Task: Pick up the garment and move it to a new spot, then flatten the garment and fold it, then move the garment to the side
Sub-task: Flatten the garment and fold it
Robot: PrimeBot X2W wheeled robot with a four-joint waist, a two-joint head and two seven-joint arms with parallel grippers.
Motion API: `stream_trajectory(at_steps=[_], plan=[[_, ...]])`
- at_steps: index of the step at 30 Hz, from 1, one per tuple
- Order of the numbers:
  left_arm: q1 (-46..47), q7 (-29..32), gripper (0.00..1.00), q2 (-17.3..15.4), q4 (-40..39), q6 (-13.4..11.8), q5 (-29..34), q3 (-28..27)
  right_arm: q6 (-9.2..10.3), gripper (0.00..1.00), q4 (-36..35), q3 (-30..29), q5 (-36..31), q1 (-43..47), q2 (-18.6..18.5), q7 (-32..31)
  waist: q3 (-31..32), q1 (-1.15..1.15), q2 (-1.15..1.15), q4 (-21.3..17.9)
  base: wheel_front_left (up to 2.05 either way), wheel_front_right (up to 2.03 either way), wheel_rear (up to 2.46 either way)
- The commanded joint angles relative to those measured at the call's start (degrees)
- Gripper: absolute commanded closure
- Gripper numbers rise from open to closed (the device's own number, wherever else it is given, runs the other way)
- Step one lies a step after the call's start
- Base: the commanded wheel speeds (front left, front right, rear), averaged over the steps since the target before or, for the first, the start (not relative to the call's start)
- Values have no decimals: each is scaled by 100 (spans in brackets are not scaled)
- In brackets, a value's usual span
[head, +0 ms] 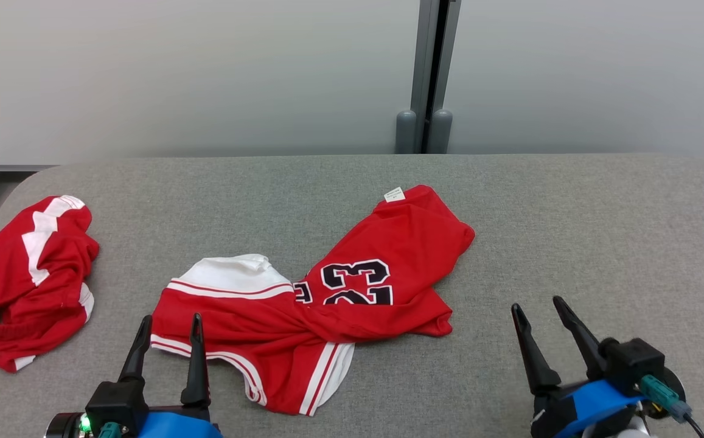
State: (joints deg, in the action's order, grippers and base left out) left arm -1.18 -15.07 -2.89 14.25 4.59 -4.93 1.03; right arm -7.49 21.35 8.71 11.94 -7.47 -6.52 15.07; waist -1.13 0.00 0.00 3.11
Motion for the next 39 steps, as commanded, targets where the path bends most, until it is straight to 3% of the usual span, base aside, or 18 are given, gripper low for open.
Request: stream_trajectory(at_steps=[1,9,21,39], plan=[[-49,-16,0,1,-23,-9,39,2,-1,0,-62,-128,-78,196,48,15,1,0,0,-3,0,0,0],[-77,-16,0,1,-15,-27,50,7,-1,0,-242,-453,-294,684,256,15,45,0,0,-38,0,0,0],[-3,-16,0,1,18,-13,50,38,-1,0,86,-362,-373,368,325,15,35,0,0,77,0,0,0],[317,-16,0,1,-3,-112,-158,318,-1,0,2211,313,-350,-1029,178,15,-311,0,0,587,0,0,0]])
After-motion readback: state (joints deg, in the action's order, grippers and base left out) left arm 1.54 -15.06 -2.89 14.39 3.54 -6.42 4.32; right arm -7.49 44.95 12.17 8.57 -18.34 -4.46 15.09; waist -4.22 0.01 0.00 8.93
